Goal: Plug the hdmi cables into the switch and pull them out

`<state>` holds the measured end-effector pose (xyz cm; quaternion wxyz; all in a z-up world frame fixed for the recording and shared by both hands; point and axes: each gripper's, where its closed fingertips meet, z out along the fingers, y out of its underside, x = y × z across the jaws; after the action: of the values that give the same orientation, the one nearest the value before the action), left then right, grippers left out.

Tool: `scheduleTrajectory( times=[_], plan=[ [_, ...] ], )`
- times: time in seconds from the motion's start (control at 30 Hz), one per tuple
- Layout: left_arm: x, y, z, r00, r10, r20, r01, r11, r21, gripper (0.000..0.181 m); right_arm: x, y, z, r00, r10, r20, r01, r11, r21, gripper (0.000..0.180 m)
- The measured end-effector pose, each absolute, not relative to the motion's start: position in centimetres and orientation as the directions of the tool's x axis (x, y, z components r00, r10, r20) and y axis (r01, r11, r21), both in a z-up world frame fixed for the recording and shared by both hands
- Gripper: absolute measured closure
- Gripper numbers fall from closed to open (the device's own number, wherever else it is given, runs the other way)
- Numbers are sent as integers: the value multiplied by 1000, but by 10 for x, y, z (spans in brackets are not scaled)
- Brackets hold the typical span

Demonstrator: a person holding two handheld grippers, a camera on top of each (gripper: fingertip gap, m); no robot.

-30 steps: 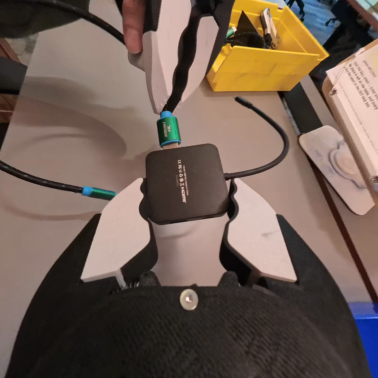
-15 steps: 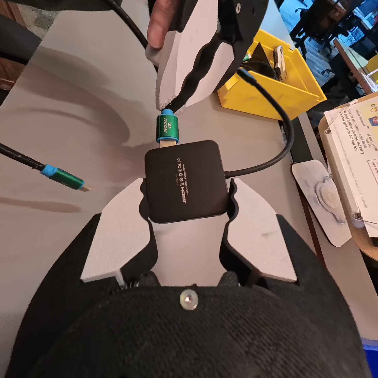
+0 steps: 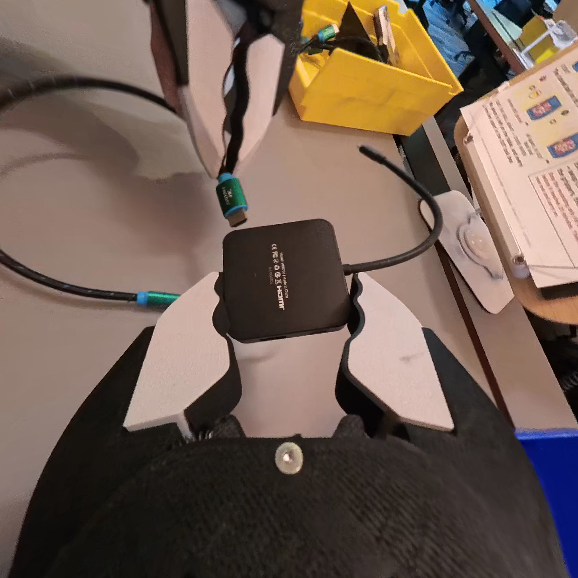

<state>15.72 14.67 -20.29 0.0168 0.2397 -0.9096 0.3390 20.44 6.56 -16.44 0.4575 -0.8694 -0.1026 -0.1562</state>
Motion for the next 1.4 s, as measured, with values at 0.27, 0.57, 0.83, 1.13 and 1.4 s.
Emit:
scheduleTrajectory(
  times=[0.27, 0.57, 0.83, 1.13, 1.4],
  plan=[
    [165, 151, -264, -901, -413, -130, -227, 706, -671, 175, 196, 59, -171, 943, 25, 333, 295, -527, -797, 103],
    [175, 147, -270, -854, -398, -336, -118, 775, -620, 156, 195, 63, -168, 942, 37, 334, 303, -520, -798, 103],
    [181, 141, -267, -784, -335, -523, 2, 840, -542, 153, 195, 63, -174, 945, 35, 324, 294, -521, -801, 103],
    [185, 141, -264, -666, -343, -662, 26, 877, -480, 161, 195, 63, -172, 946, 29, 323, 292, -513, -808, 103],
    [184, 144, -244, -789, -505, -350, -158, 717, -679, 162, 196, 62, -179, 942, 45, 332, 300, -555, -776, 104]
  ],
)
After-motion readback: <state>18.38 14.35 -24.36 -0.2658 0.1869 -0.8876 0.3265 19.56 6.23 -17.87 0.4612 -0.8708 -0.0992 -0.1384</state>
